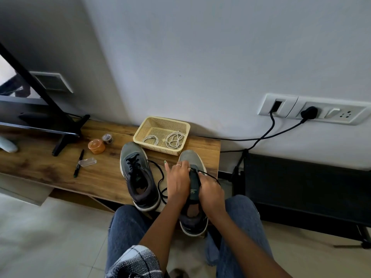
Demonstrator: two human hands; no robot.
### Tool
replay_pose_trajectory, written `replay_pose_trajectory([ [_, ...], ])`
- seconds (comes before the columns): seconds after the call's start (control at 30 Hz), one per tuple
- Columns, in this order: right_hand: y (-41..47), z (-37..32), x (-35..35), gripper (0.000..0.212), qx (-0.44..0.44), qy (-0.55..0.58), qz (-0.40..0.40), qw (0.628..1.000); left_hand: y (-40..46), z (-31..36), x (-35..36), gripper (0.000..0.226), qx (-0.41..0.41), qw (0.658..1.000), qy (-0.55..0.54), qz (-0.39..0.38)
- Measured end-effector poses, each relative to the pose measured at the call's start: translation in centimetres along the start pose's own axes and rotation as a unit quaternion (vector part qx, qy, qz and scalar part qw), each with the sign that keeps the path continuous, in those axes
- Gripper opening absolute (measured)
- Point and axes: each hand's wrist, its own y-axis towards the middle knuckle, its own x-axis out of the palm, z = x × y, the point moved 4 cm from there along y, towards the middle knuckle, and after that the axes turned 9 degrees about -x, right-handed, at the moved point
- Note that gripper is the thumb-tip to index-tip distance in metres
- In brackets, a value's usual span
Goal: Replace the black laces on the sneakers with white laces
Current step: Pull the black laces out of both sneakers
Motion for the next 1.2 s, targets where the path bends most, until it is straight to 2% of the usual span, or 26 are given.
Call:
replay_pose_trajectory([
  [0.1,0.0,0.5,0.1,0.035,0.038,-0.001,0.015,0.999,0.1,-0.7,-1.3,0.01,-0.093,0.987,-0.133,0.019],
  [0.17,-0.2,0.8,0.3,0.036,0.052,-0.008,0.018,0.998,-0.3,-1.5,-2.2,0.009,-0.223,0.933,-0.276,0.057],
  [0.23,-0.3,0.9,0.2,0.038,0.055,-0.001,0.029,0.998,-0.9,-2.0,-2.6,0.009,-0.343,0.854,-0.377,0.103],
  [0.27,-0.3,1.0,0.3,0.038,0.055,0.005,0.033,0.998,-1.0,-2.1,-2.7,0.01,-0.375,0.826,-0.404,0.116],
  [0.3,-0.3,1.0,0.3,0.039,0.057,0.007,0.034,0.998,-1.1,-2.1,-2.8,0.011,-0.384,0.818,-0.411,0.118],
  [0.33,-0.3,1.1,0.3,0.038,0.061,0.005,0.031,0.998,-1.0,-1.9,-2.9,0.011,-0.372,0.831,-0.397,0.116],
  [0.37,-0.2,1.1,0.3,0.037,0.062,0.003,0.028,0.998,-0.9,-1.7,-3.0,0.013,-0.342,0.86,-0.362,0.116],
  [0.43,-0.1,1.1,0.3,0.035,0.06,0.002,0.025,0.998,-0.6,-1.2,-3.0,0.021,-0.243,0.931,-0.249,0.113],
  [0.5,-0.2,1.0,0.3,0.033,0.056,0.003,0.028,0.998,-0.3,-0.3,-2.5,0.033,-0.118,0.98,-0.126,0.103],
  [0.57,-0.3,1.0,0.3,0.03,0.053,0.008,0.036,0.998,-0.2,0.9,-1.9,0.037,-0.001,0.999,-0.027,0.047],
  [0.67,-0.3,1.0,0.3,0.026,0.051,0.017,0.042,0.998,-0.6,2.2,-0.2,0.028,0.113,0.99,0.071,-0.051],
  [0.73,-0.2,1.0,0.4,0.027,0.049,0.013,0.035,0.998,-0.6,2.3,0.5,0.024,0.114,0.987,0.096,-0.066],
  [0.83,-0.1,1.1,0.6,0.028,0.046,0.008,0.036,0.998,-0.4,2.3,0.4,0.016,0.106,0.987,0.115,-0.026],
  [1.0,0.0,1.0,0.8,0.033,0.041,0.0,0.022,0.999,-0.6,2.0,0.2,0.012,0.099,0.987,0.121,-0.018],
  [1.1,-0.1,1.1,0.7,0.033,0.04,0.011,0.03,0.999,-0.6,1.8,0.4,0.026,0.089,0.993,0.081,-0.002],
  [1.2,-0.2,1.3,0.7,0.035,0.045,0.016,0.028,0.998,-0.4,1.1,0.0,0.015,0.002,1.0,-0.005,-0.011],
])
